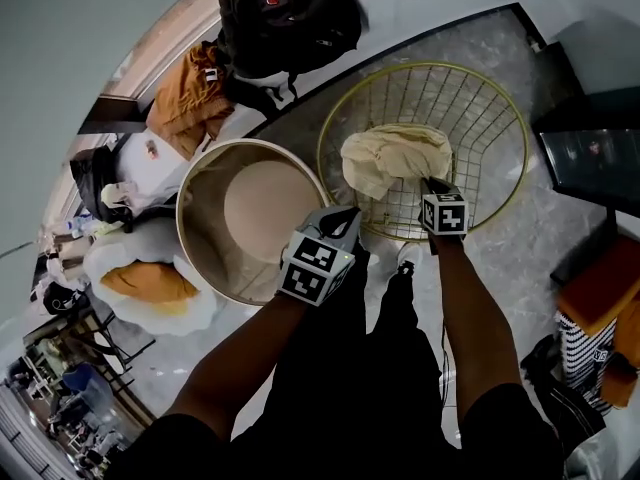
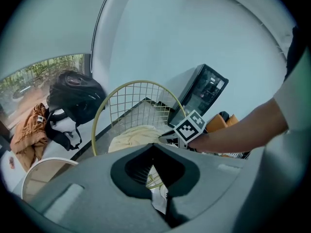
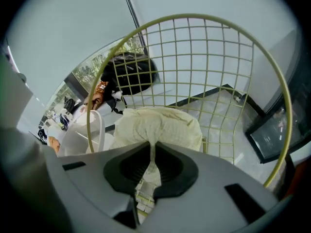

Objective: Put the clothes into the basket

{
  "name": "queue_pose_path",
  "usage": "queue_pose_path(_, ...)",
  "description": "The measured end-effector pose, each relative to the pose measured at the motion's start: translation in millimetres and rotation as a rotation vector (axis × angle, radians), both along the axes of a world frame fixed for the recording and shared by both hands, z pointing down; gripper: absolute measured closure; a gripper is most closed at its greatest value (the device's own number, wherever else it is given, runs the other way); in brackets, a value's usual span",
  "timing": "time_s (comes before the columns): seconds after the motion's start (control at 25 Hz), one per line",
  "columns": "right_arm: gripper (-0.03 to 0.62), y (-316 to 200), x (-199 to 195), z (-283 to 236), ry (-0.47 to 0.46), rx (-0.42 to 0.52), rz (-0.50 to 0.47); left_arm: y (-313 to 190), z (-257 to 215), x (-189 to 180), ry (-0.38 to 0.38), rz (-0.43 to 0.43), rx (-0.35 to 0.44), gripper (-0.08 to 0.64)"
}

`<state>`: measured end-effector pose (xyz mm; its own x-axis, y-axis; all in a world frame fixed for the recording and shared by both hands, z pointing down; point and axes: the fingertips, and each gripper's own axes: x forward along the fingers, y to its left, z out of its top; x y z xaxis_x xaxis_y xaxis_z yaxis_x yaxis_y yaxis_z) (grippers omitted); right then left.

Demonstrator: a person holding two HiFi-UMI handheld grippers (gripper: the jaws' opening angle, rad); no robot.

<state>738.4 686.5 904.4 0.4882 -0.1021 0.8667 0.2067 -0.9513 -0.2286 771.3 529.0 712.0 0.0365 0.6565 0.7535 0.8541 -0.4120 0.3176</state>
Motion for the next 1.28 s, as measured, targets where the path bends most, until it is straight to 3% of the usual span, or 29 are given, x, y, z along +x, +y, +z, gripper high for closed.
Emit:
queue_pose_path(0.24, 0.552, -9.3, -1.6, -68.4, 0.117, 0.081, 0.0, -0.3, -35.9, -12.0, 0.031, -0.034, -0.031, 0.56)
queue_pose_path(0.52, 0.554, -28.9, 0.4, -166.4, 0.254, 0.168, -0.08, -10.7, -85.1, -32.7, 0.069, -0.092, -0.076, 0.56)
queue_pose_path(0.68, 0.554, -34.1, -8.2, -220.9, 0.323, 0.242, -0.065, -23.9, -119.3, -37.7, 0.108, -0.158, -0.11, 0.56)
queue_pose_path(1.0, 0.554, -39.5, -41.2, -314.6, 0.447, 0.399, -0.012, -32.5, -177.2, -56.4, 0.198, -0.25, -0.184, 0.56)
queue_pose_path(1.28, 0.554, -49.7, -86.4, -368.2, 0.538, 0.447, -0.091, -21.4, -192.4, -104.3, 0.223, -0.287, -0.229, 0.56)
